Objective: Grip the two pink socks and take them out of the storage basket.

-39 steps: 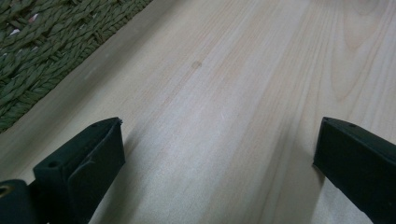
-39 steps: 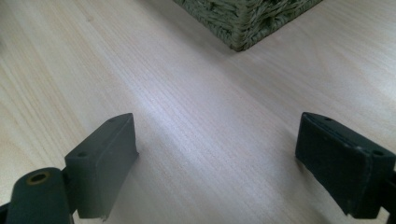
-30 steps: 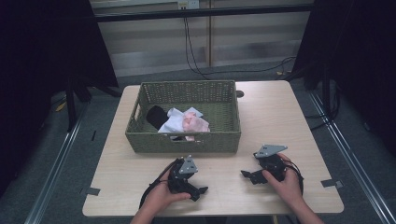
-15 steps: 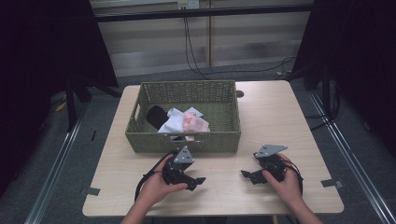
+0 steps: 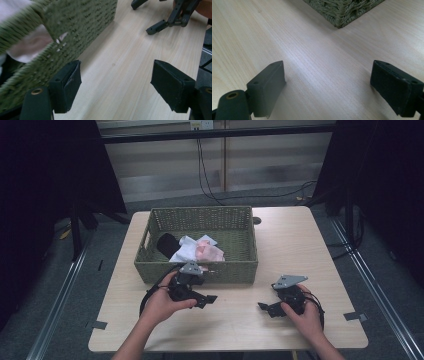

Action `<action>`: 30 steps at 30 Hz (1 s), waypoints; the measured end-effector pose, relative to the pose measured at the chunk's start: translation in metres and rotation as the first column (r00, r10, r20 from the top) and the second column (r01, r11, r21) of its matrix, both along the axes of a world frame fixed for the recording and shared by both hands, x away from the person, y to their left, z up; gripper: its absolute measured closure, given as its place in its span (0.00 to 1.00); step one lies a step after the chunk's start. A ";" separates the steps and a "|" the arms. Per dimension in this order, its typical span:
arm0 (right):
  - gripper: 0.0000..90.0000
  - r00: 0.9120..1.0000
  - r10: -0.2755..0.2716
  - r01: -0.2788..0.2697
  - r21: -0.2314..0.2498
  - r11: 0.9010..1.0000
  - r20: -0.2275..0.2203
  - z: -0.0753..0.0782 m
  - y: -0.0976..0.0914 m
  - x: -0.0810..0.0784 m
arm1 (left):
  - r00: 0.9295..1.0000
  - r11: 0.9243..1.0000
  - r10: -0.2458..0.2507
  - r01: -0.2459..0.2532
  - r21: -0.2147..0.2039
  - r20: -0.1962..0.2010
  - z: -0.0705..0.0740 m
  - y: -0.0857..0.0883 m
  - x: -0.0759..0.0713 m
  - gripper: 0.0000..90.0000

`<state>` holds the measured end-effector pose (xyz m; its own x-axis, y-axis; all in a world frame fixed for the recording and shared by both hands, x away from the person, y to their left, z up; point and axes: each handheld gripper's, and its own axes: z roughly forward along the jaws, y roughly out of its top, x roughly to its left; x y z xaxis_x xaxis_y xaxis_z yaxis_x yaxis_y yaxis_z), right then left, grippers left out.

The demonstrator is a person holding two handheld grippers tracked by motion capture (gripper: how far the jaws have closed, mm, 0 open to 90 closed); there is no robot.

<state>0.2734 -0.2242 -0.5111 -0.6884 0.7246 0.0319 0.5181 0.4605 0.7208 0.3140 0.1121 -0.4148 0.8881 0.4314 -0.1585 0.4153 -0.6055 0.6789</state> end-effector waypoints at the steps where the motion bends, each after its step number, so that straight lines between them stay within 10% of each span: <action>1: 0.13 1.000 0.000 0.000 0.000 1.000 0.000 0.000 0.000 0.000 | 1.000 1.000 0.000 0.000 0.000 0.000 0.000 0.000 0.000 0.26; 15: 0.13 1.000 0.000 0.000 -0.001 1.000 0.000 0.000 0.000 0.000 | 0.995 0.995 0.087 -0.084 0.060 -0.040 0.046 0.001 0.037 0.30; 30: 0.13 1.000 -0.003 0.003 0.002 1.000 -0.001 0.000 0.000 0.000 | 0.973 0.968 0.210 -0.193 0.158 -0.096 0.045 -0.001 0.085 0.35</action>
<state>0.2734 -0.2241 -0.5110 -0.6866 0.7263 0.0335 0.5197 0.4579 0.7213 0.3987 0.1108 -0.3693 0.7609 0.6255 -0.1729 0.6066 -0.5910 0.5317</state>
